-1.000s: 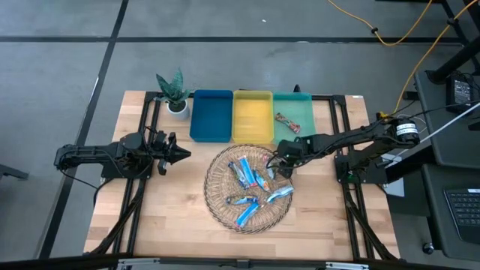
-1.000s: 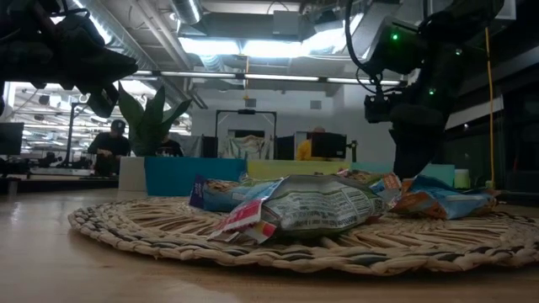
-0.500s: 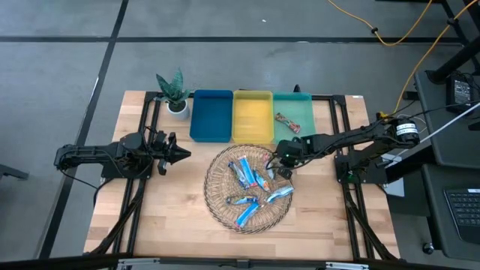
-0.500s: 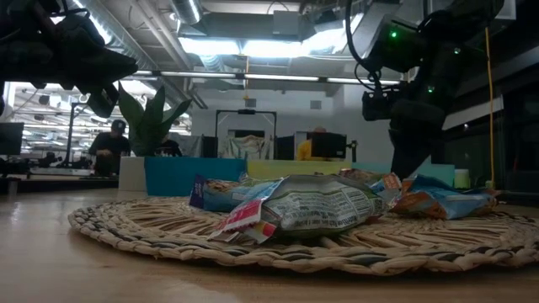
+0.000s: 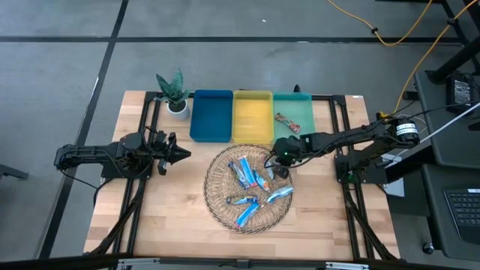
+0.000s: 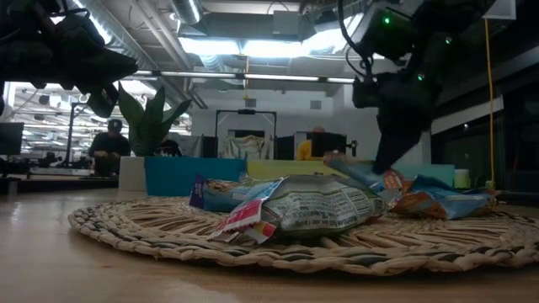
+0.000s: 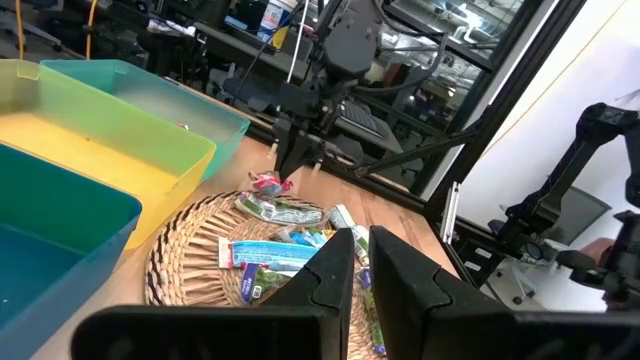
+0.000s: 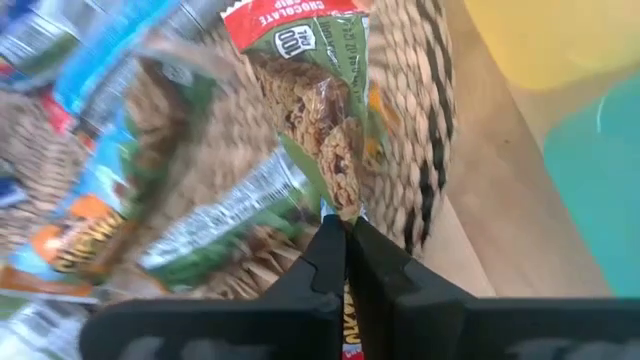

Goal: Pick and place Granola Bars by type
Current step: Put the red granola bar into the green bin

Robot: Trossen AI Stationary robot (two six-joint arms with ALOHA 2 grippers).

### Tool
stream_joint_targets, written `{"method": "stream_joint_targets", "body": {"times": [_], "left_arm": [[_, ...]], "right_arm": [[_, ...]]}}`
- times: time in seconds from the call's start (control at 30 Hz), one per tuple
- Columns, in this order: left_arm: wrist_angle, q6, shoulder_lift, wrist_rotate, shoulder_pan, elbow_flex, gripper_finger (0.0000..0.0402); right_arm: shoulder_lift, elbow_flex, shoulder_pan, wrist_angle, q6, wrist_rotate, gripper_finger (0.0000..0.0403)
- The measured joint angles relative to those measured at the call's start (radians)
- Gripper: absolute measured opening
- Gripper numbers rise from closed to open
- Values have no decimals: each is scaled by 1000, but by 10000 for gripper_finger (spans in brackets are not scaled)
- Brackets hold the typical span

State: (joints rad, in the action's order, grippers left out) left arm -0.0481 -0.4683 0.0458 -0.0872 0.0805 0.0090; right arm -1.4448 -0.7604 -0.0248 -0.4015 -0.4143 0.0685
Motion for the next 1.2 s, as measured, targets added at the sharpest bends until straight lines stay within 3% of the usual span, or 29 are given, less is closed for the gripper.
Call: {"method": "stream_joint_targets", "body": {"times": [0.63, 0.97, 1.2], "left_arm": [[0, 0, 0, 0, 0, 0, 31], [0, 0, 0, 0, 0, 0, 31], [0, 0, 0, 0, 0, 0, 31]], "right_arm": [[0, -485, 0, -457, 55, 2, 9], [0, -766, 0, -729, 53, 83, 9], [1, -875, -7, -843, 32, 108, 9]]}}
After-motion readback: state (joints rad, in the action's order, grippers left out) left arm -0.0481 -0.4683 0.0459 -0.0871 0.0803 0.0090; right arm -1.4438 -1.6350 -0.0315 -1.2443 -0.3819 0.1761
